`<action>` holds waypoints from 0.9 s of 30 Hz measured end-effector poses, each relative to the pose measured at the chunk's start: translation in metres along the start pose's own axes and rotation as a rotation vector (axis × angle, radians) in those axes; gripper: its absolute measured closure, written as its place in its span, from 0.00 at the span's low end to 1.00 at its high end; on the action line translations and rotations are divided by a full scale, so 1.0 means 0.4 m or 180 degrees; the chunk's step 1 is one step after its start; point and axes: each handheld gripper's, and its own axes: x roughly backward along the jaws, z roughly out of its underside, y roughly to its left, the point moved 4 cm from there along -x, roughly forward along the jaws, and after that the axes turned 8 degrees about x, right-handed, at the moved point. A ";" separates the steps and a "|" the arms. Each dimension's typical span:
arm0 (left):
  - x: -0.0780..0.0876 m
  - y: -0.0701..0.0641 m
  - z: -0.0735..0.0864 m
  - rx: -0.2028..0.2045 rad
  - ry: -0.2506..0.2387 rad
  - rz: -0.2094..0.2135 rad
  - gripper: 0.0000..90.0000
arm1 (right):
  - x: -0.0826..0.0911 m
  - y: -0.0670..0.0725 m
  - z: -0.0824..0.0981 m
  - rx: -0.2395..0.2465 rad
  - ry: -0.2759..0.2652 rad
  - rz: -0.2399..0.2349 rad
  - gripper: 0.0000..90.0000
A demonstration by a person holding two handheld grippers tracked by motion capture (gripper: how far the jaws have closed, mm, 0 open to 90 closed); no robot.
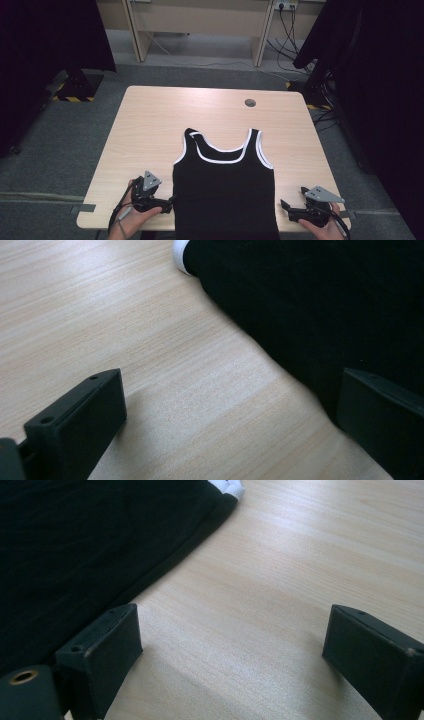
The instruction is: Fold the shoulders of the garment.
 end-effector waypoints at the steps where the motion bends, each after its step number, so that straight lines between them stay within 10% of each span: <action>1: 0.000 0.000 0.000 0.0001 0.0000 0.0000 0.00 | 0.000 0.000 0.000 0.0003 0.0000 0.0001 0.10; 18: 0.006 0.015 -0.005 0.0248 -0.0093 0.0211 0.00 | 0.000 0.000 0.000 0.0002 0.0001 0.0003 0.10; 27: 0.005 -0.002 -0.020 0.0179 -0.0093 0.0233 0.02 | 0.000 -0.001 -0.001 0.0008 0.0008 0.0005 0.10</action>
